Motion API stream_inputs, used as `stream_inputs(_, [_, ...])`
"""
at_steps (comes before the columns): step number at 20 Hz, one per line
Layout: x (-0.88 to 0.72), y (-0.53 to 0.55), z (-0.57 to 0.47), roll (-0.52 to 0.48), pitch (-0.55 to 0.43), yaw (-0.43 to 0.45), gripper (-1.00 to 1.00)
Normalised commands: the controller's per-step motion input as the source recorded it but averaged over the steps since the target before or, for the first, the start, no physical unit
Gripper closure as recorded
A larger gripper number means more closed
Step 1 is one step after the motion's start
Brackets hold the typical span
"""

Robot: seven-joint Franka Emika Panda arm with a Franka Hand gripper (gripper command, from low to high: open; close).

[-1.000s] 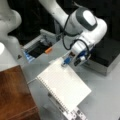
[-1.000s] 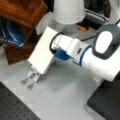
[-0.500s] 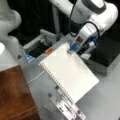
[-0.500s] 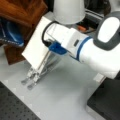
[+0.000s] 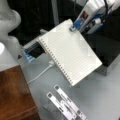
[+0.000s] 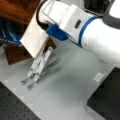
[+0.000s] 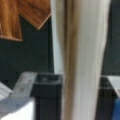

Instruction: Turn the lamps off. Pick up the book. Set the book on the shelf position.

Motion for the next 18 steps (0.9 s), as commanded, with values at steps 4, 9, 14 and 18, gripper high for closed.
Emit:
stream_inputs(4, [-0.20,-0.04,0.10,-0.181,0.123,-0.314,1.00])
stream_inputs(9, [-0.31,-0.09,0.05,-0.124,0.117,-0.179,1.00])
stream_inputs(14, [-0.51,-0.26,0.02,-0.070,0.075,0.041,1.00])
stream_inputs(18, [-0.56,-0.33,0.10,-0.012,0.000,0.229,1.00])
